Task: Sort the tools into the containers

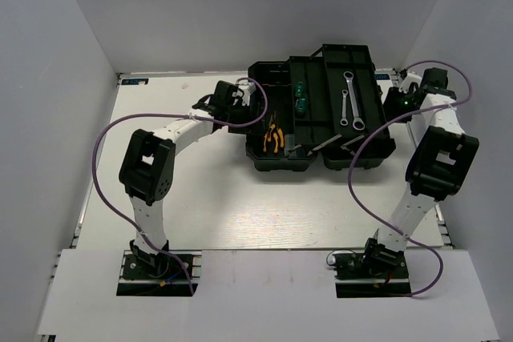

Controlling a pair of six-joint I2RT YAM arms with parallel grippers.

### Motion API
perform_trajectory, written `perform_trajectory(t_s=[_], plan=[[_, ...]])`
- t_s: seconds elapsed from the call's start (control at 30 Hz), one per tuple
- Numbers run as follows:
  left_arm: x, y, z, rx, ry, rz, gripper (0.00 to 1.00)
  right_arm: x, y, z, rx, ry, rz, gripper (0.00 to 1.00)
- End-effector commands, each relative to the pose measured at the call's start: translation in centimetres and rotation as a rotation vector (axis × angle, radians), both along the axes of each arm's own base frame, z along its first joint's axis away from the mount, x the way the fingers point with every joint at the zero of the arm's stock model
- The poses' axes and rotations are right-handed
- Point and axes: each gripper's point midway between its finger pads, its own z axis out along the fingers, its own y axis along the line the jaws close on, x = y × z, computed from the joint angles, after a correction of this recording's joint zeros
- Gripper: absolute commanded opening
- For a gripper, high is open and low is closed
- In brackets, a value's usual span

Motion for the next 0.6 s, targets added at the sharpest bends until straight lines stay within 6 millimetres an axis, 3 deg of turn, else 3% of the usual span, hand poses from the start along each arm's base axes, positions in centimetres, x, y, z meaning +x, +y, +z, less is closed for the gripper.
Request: perform_trajectory(t_s=[0.0,0.13,0.3,0.5,0.57], plan=[[0.6,0.5,-0.2,0.033,-0.010,0.014,0.75,0.6,2.1,12.4,-0.017,-0.307,0.080,0.00],[0.6,0.5,-0.7,0.037,-0.002,0.014,0.74,-0.4,3.3,15.6,-0.058,-0.353,0.111,0.00],[0.5,0.4,-0.6,0.031,0.001,0.008,0.73,-1.1,5.2,17.4,-0.096,-0.388,0.159,0.00],[0.7,0.3,-0.5,0.027,-0.007,0.008,0.70,-1.9,7.9,21.6,-0.172,-0.480,0.206,0.00],[0.6,0.2,-0.5,0.021,-0.005,0.002,0.69,-2.1,8.5,21.9,-0.211,-0.466,0.213,0.00]])
